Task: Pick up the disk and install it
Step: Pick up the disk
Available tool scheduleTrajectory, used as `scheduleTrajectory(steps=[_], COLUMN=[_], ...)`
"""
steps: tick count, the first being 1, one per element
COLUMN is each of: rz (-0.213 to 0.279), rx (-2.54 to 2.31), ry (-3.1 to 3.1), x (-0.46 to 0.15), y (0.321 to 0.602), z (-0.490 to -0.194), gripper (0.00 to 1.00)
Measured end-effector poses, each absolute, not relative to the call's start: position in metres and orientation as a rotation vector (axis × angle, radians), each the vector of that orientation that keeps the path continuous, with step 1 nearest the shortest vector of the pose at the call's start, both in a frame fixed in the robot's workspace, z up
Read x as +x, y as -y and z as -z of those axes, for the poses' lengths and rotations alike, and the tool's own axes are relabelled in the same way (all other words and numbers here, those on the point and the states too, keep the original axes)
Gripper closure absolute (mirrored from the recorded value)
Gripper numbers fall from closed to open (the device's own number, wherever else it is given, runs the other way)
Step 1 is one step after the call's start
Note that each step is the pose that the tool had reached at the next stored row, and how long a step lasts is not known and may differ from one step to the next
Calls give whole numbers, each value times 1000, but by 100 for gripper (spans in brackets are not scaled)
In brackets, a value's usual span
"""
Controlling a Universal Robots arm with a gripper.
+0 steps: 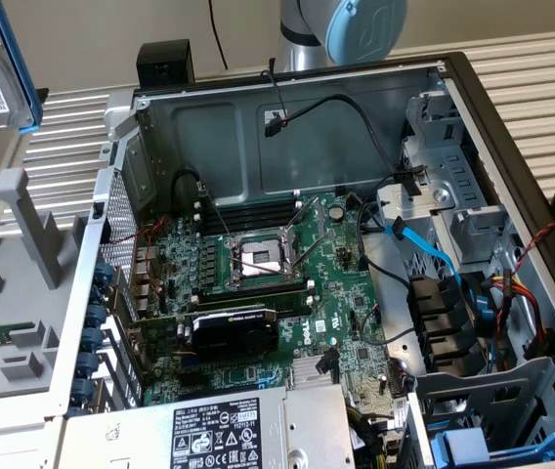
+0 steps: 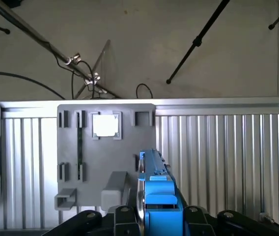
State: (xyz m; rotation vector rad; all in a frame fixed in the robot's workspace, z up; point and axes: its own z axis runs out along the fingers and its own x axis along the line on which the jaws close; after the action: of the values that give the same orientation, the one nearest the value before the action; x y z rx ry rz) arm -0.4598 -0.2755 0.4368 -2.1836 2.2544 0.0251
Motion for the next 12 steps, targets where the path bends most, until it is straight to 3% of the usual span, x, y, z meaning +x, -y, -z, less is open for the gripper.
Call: scheduleTrajectory(steps=[12], rz=[-28], rx=[-2182], ry=[-2253], x=[-438], y=[280], z=[-466], gripper=[63])
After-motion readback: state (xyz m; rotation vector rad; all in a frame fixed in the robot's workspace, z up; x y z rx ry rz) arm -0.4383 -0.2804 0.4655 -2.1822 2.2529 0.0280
